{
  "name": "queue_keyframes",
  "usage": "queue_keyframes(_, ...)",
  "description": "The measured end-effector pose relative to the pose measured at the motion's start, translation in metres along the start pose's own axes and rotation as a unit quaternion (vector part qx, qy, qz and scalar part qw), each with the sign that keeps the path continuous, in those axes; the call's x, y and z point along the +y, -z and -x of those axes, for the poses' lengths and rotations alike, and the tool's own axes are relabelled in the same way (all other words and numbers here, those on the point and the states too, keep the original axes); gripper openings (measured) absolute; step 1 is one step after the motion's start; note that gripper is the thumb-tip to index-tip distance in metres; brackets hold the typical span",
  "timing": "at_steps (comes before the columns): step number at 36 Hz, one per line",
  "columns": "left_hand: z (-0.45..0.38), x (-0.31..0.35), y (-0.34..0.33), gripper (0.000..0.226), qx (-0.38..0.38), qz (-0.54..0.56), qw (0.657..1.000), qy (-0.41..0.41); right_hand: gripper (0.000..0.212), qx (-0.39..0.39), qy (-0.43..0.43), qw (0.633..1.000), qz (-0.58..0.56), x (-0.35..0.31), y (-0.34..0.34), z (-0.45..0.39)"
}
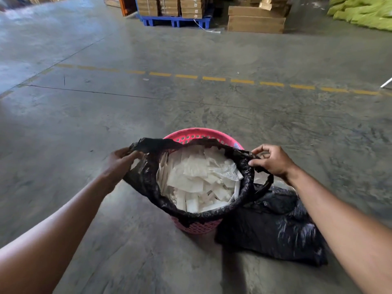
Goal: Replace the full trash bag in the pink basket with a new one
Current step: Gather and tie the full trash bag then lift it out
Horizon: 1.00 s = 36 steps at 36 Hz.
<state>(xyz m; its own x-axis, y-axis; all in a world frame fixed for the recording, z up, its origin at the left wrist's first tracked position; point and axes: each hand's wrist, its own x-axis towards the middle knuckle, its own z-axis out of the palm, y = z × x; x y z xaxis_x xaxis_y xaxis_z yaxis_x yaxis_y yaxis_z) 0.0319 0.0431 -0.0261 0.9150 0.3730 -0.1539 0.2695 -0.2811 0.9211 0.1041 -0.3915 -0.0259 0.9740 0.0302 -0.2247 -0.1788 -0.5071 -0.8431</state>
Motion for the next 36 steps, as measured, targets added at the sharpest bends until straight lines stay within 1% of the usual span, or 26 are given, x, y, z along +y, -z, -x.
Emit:
queue_keyframes(2, 0.008, -0.015, 0.013, 0.037, -0.016, -0.034, 0.999, 0.017, 0.021, -0.015, -0.048, 0.999, 0.006, 0.009, 0.004, 0.01)
queue_keyframes(3, 0.012, -0.021, 0.015, 0.038, -0.026, -0.037, 0.999, 0.021, 0.021, -0.015, -0.074, 0.997, -0.001, 0.014, 0.003, 0.014)
queue_keyframes(5, 0.022, -0.024, 0.015, 0.038, -0.039, -0.027, 0.998, 0.038, 0.033, -0.022, -0.11, 0.993, -0.025, 0.016, 0.003, 0.026)
queue_keyframes(7, 0.035, -0.025, 0.011, 0.03, -0.079, 0.017, 0.994, 0.07, 0.018, -0.053, -0.12, 0.987, -0.092, 0.007, -0.002, 0.047)
queue_keyframes(9, 0.048, -0.023, 0.005, 0.024, -0.132, 0.064, 0.983, 0.11, 0.012, -0.107, -0.141, 0.969, -0.17, 0.003, -0.008, 0.066)
queue_keyframes(10, 0.054, -0.023, 0.003, 0.019, -0.145, 0.083, 0.978, 0.124, 0.01, -0.133, -0.149, 0.961, -0.19, 0.0, -0.013, 0.075)
queue_keyframes(11, 0.059, -0.022, 0.001, 0.012, -0.149, 0.098, 0.975, 0.132, 0.013, -0.15, -0.156, 0.955, -0.205, 0.004, -0.016, 0.078)
queue_keyframes(13, 0.065, -0.023, -0.001, 0.02, -0.138, 0.097, 0.978, 0.127, 0.021, -0.164, -0.174, 0.948, -0.211, 0.013, -0.023, 0.082)
queue_keyframes(15, 0.07, -0.024, 0.0, 0.017, -0.13, 0.069, 0.982, 0.115, 0.019, -0.164, -0.206, 0.94, -0.216, 0.017, -0.024, 0.083)
queue_keyframes(17, 0.074, -0.022, 0.006, 0.014, -0.144, 0.061, 0.981, 0.11, 0.015, -0.17, -0.22, 0.937, -0.211, 0.017, -0.018, 0.084)
queue_keyframes(19, 0.074, -0.018, 0.015, 0.014, -0.157, 0.065, 0.98, 0.103, 0.013, -0.17, -0.202, 0.943, -0.205, 0.01, -0.009, 0.086)
queue_keyframes(20, 0.073, -0.014, 0.02, 0.017, -0.159, 0.081, 0.979, 0.098, 0.016, -0.16, -0.182, 0.947, -0.21, 0.004, -0.004, 0.087)
queue_keyframes(22, 0.071, -0.005, 0.028, 0.027, -0.15, 0.128, 0.978, 0.072, 0.025, -0.138, -0.123, 0.947, -0.263, -0.01, 0.008, 0.086)
queue_keyframes(23, 0.071, 0.002, 0.031, 0.035, -0.149, 0.141, 0.977, 0.058, 0.027, -0.125, -0.09, 0.944, -0.291, -0.018, 0.012, 0.086)
queue_keyframes(24, 0.071, 0.009, 0.033, 0.04, -0.145, 0.144, 0.978, 0.045, 0.023, -0.111, -0.065, 0.94, -0.315, -0.027, 0.016, 0.085)
queue_keyframes(26, 0.071, 0.023, 0.032, 0.043, -0.135, 0.157, 0.978, 0.022, 0.014, -0.08, -0.038, 0.92, -0.382, -0.042, 0.017, 0.08)
queue_keyframes(28, 0.069, 0.036, 0.027, 0.032, -0.12, 0.2, 0.972, 0.014, 0.01, -0.065, -0.036, 0.88, -0.469, -0.052, 0.012, 0.073)
queue_keyframes(29, 0.066, 0.041, 0.023, 0.024, -0.114, 0.226, 0.967, 0.017, 0.011, -0.062, -0.034, 0.87, -0.488, -0.056, 0.009, 0.07)
queue_keyframes(30, 0.063, 0.045, 0.02, 0.017, -0.109, 0.239, 0.965, 0.015, 0.012, -0.059, -0.028, 0.873, -0.484, -0.061, 0.006, 0.067)
queue_keyframes(32, 0.059, 0.052, 0.012, 0.012, -0.088, 0.206, 0.974, -0.025, 0.008, -0.055, -0.012, 0.887, -0.459, -0.067, -0.001, 0.063)
queue_keyframes(34, 0.055, 0.057, 0.006, 0.017, -0.054, 0.177, 0.981, -0.063, 0.01, -0.033, 0.0, 0.886, -0.462, -0.071, -0.003, 0.056)
queue_keyframes(36, 0.046, 0.062, 0.005, 0.026, -0.023, 0.184, 0.98, -0.072, 0.009, 0.021, -0.008, 0.891, -0.454, -0.072, -0.003, 0.048)
